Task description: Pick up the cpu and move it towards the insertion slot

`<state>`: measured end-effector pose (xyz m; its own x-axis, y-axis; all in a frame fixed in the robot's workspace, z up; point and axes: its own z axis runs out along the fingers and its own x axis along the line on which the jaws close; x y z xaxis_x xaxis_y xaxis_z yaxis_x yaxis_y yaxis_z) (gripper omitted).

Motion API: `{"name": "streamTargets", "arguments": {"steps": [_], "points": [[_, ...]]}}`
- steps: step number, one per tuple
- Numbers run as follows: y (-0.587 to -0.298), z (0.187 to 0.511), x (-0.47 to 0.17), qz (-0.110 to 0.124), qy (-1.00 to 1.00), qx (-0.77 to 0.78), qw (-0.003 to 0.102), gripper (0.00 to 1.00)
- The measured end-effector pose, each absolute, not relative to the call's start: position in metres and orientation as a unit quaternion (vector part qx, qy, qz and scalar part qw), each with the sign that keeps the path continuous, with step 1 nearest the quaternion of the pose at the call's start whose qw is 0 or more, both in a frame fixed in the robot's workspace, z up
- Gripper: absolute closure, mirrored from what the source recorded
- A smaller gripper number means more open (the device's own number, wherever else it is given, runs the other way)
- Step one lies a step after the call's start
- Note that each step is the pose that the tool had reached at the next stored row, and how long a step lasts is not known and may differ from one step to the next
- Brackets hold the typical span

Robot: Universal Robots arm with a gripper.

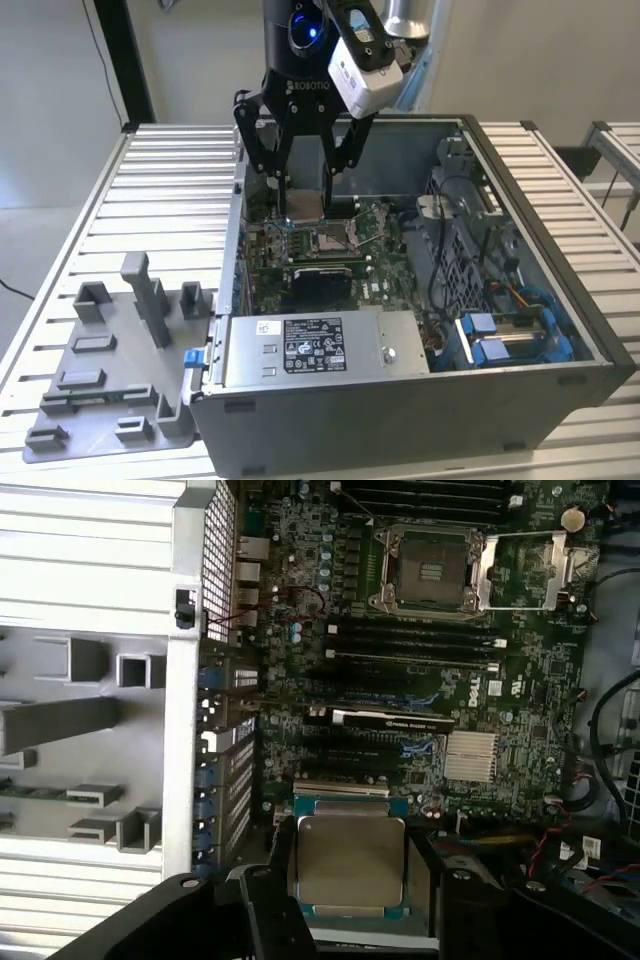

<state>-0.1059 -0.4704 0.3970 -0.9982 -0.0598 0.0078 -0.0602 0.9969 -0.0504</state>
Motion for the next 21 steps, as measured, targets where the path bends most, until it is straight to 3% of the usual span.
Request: {"name": "streamTargets", "arguments": {"steps": [21], "points": [[-0.47, 0.391, -0.076, 0.025, -1.0, -0.011, 0.004, 1.0]]}}
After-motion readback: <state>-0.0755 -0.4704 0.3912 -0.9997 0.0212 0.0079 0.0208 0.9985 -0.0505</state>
